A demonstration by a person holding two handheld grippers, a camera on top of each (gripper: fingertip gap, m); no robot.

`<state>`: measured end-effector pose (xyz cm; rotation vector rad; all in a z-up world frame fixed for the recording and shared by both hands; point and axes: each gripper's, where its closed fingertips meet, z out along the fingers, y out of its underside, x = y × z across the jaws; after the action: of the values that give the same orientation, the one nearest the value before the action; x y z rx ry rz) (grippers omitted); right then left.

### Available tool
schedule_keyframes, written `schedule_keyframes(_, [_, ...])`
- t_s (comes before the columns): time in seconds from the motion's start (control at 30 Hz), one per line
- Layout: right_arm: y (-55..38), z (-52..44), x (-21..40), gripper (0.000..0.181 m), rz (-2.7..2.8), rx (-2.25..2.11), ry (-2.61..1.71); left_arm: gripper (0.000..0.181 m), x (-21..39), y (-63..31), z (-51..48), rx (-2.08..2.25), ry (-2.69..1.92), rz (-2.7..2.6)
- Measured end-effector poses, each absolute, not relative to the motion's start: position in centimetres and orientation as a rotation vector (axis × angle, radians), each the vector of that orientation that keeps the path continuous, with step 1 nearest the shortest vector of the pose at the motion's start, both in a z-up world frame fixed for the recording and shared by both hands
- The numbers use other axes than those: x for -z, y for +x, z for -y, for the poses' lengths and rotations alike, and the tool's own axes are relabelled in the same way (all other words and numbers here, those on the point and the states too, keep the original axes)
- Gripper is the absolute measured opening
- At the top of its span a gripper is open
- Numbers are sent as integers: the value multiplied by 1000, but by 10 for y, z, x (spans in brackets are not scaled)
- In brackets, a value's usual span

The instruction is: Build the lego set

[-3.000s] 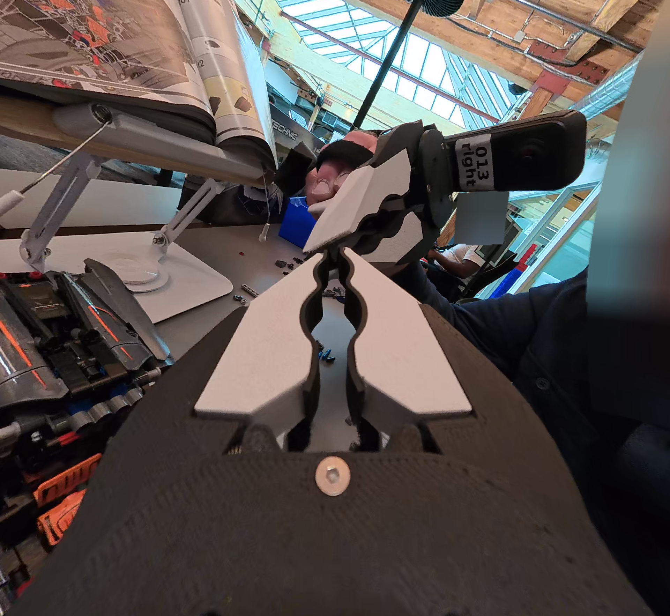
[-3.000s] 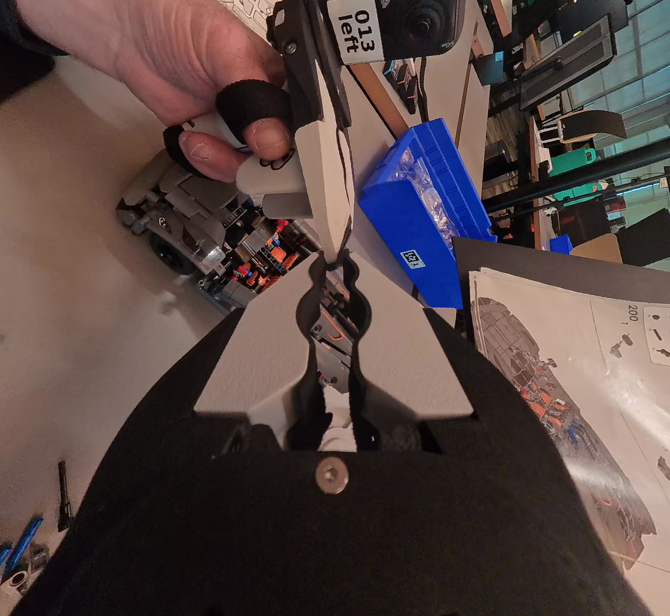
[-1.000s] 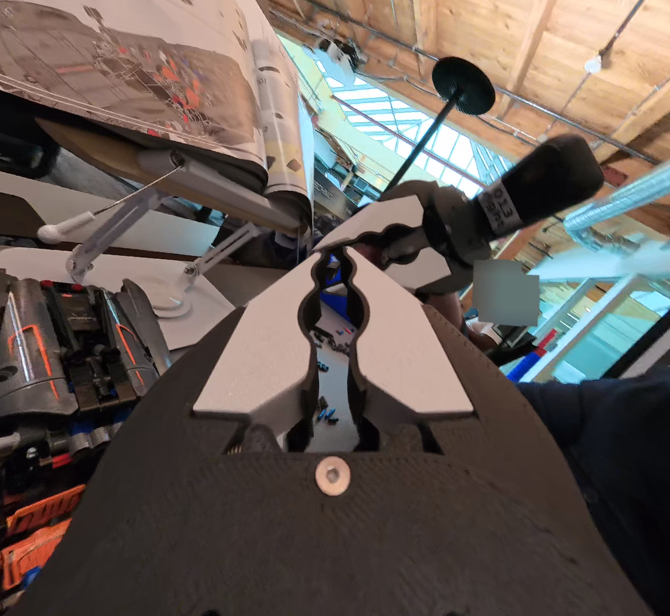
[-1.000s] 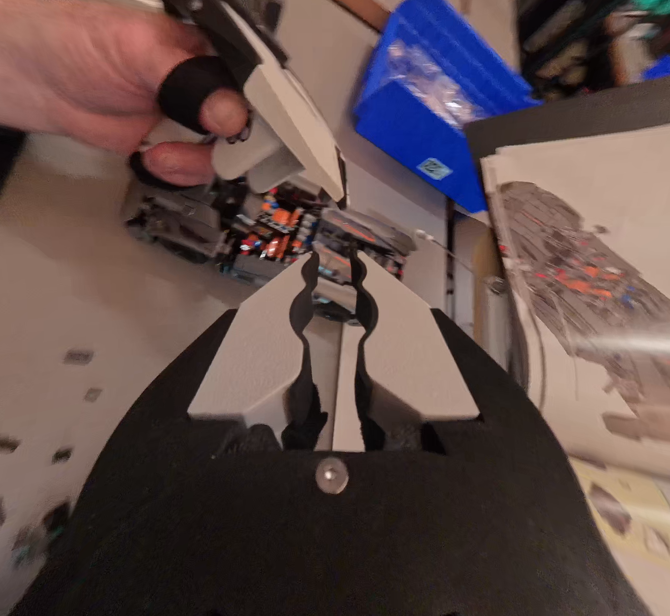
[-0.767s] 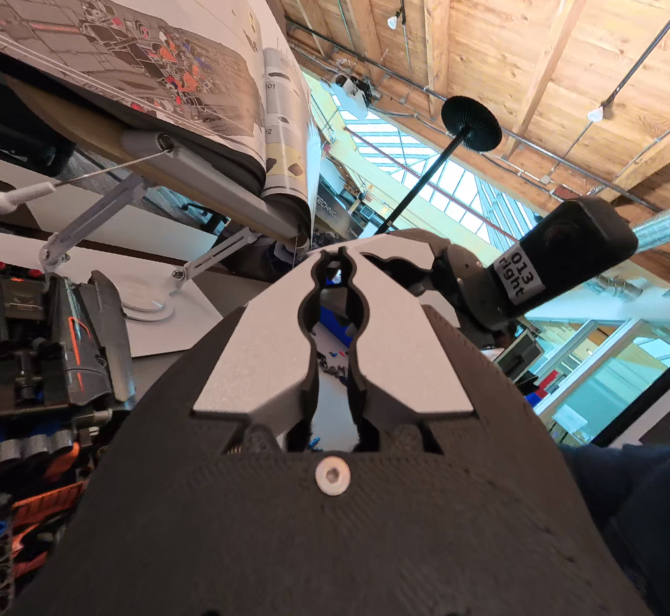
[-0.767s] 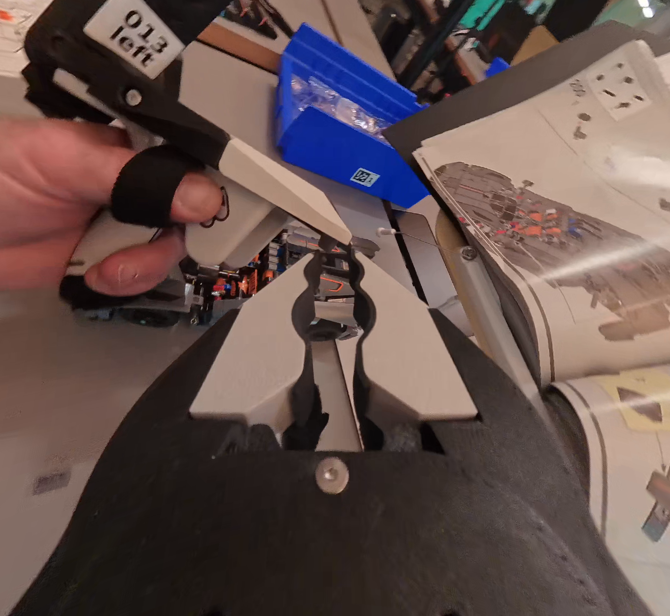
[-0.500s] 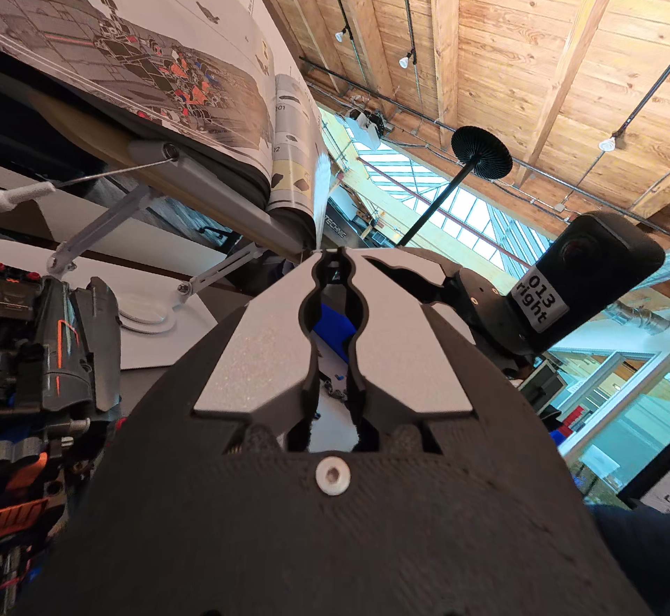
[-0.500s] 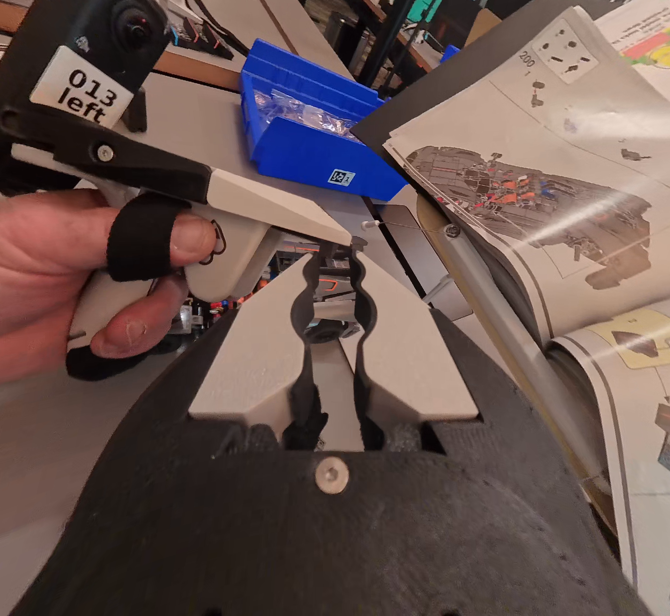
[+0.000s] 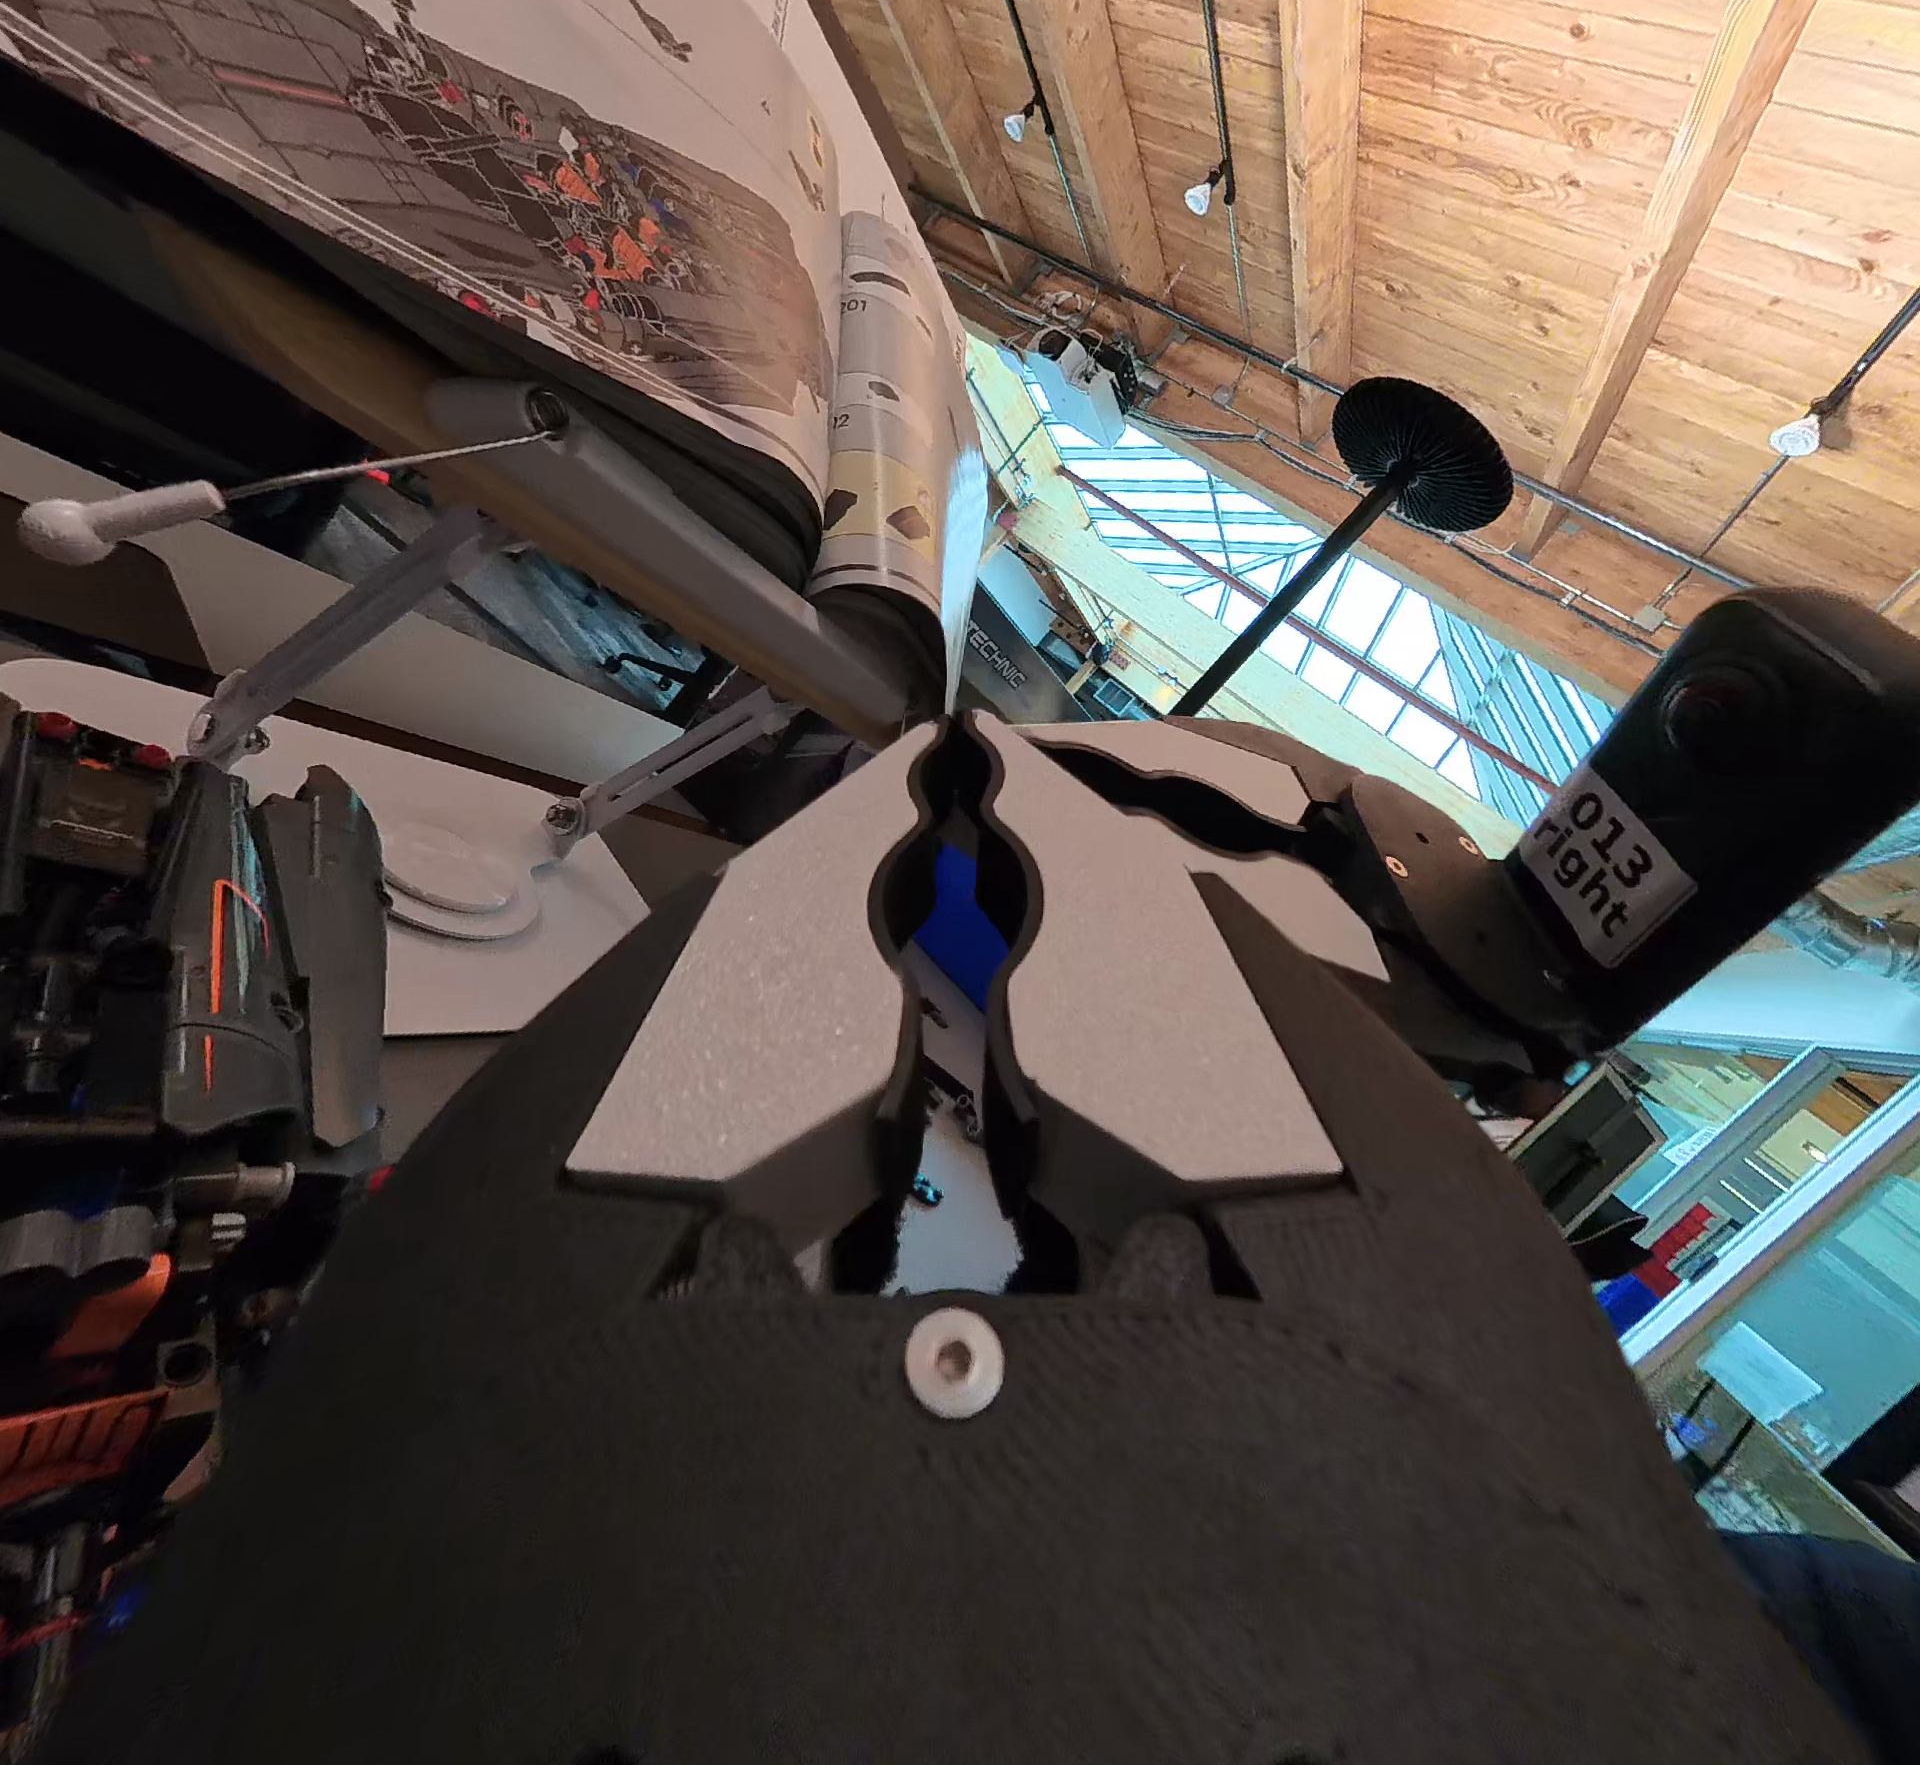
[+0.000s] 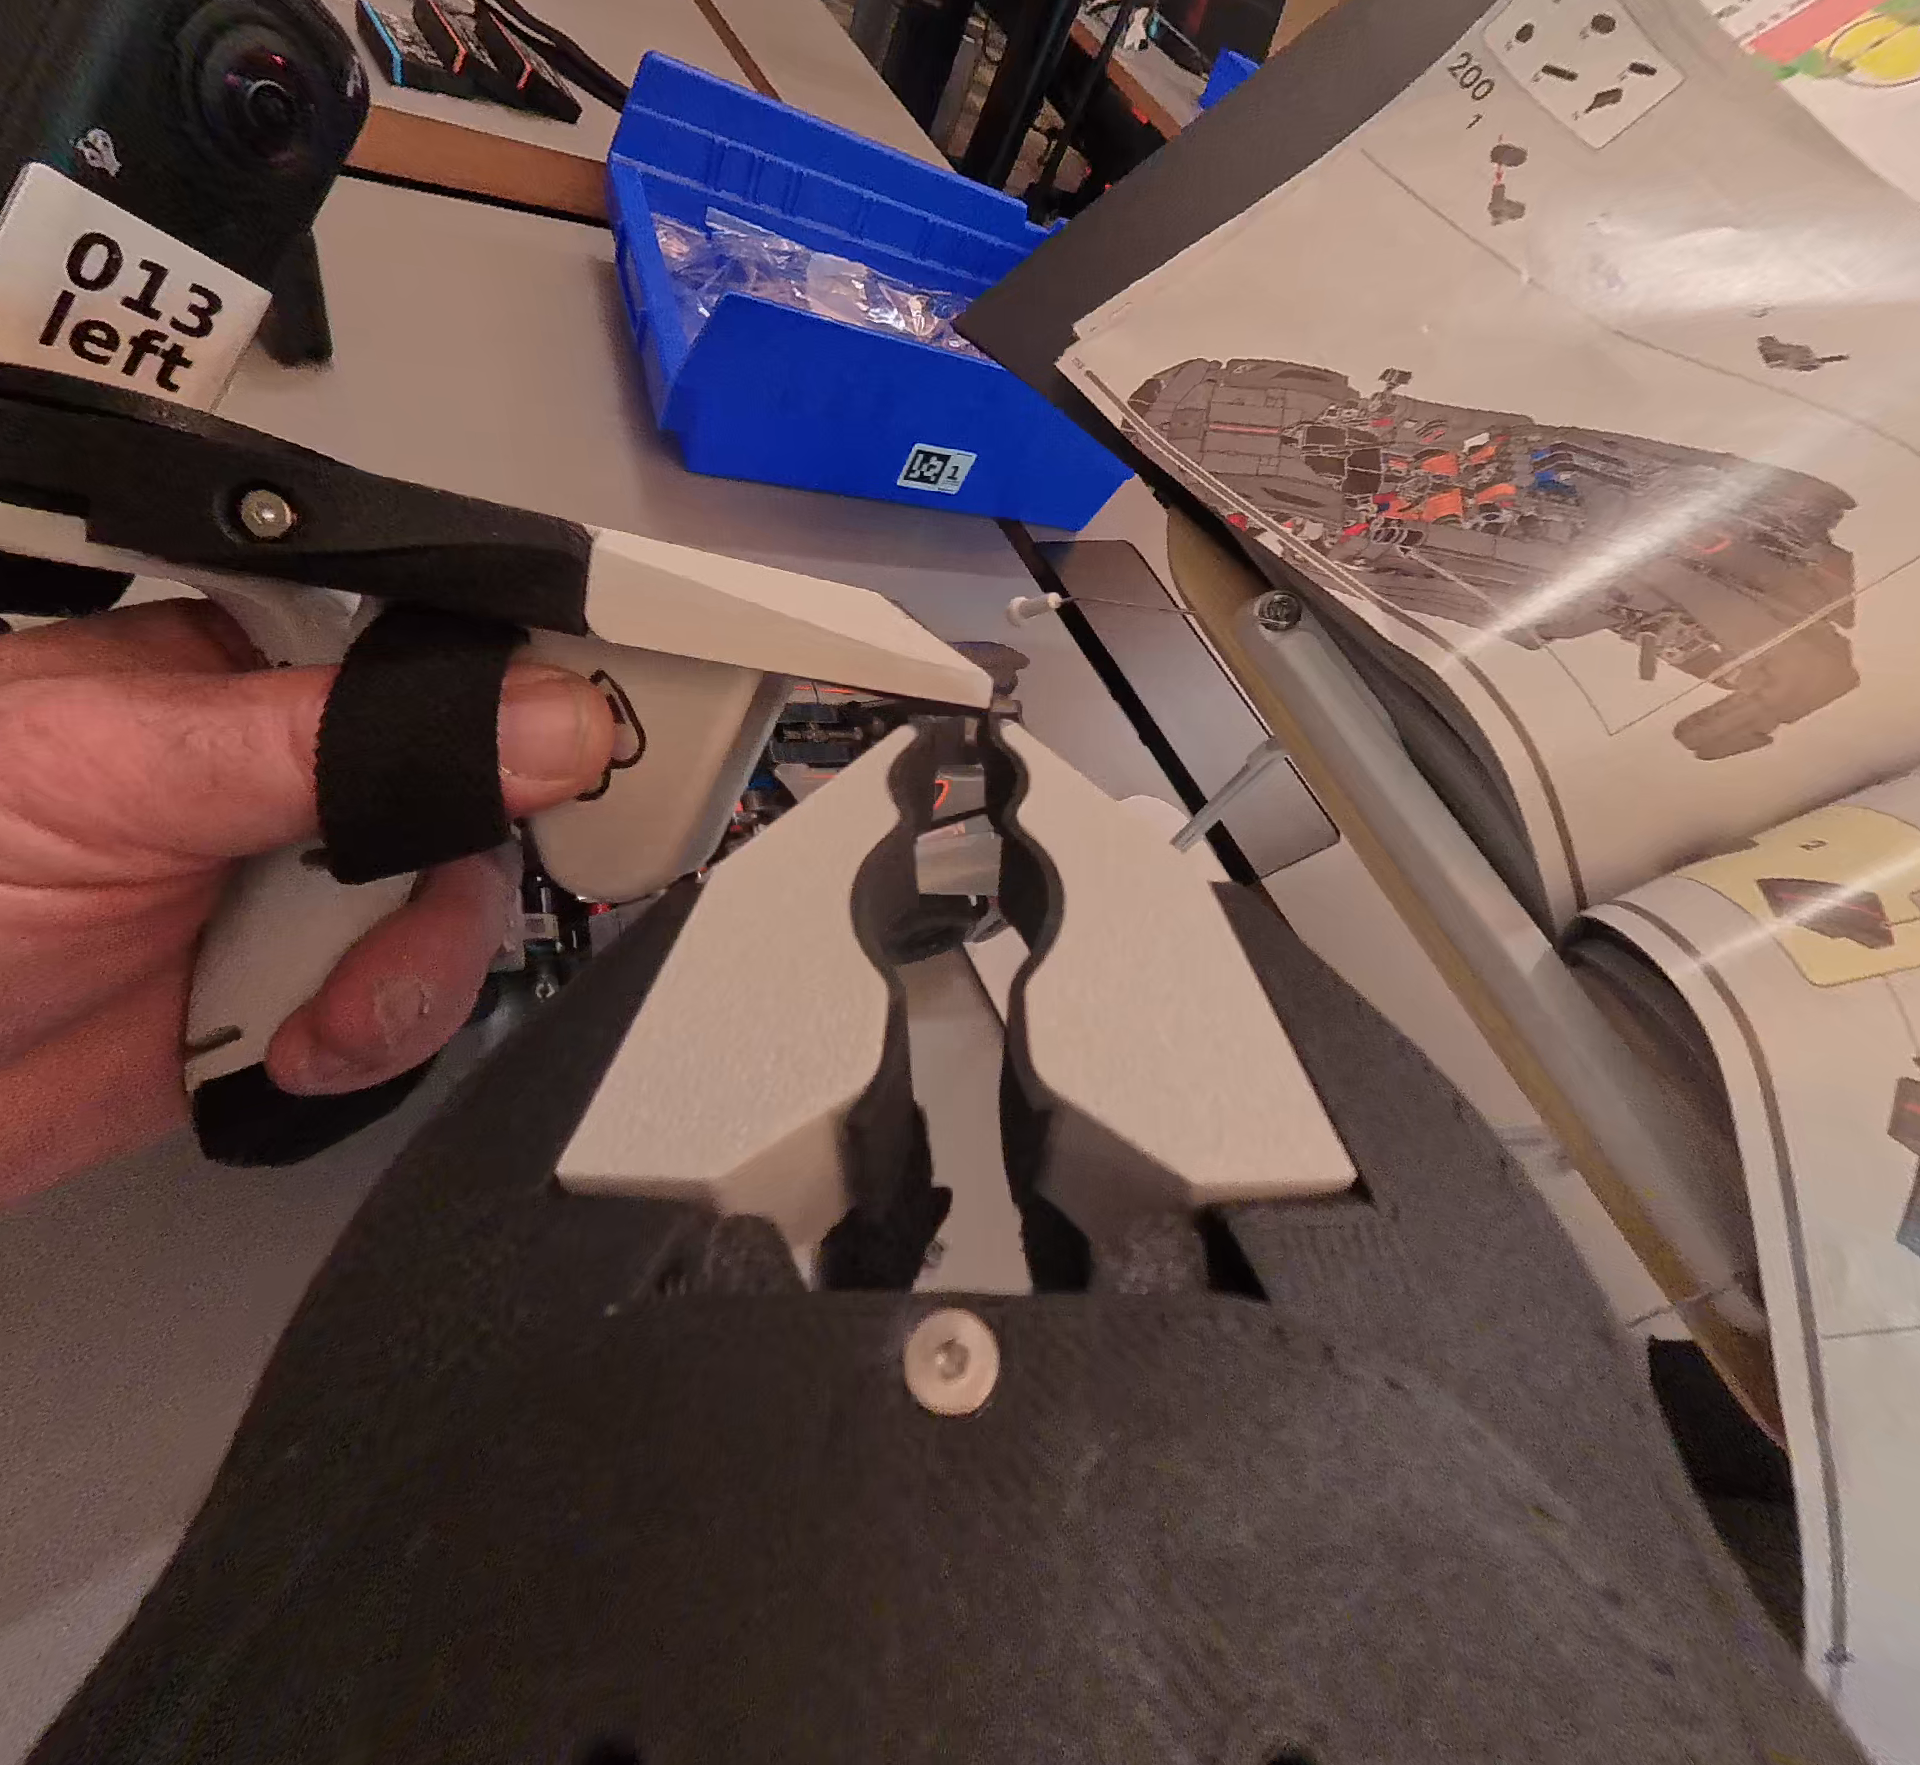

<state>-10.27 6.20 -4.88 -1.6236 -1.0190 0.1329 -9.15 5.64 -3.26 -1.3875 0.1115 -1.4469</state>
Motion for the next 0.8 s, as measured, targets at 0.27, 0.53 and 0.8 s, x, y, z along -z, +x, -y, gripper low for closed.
schedule_keyframes(0.27, [-93,-55,53,3,1058,-144,-1578,0,28,-94,-55,1427,-1383,-175])
schedule_keyframes(0.53, [-88,-42,42,3,1106,-150,-1410,0,41,-107,-55,1448,-1503,-284])
schedule_keyframes(0.8, [-87,-21,31,3,1204,-150,-1238,15,33,-84,-19,1849,-1423,-466])
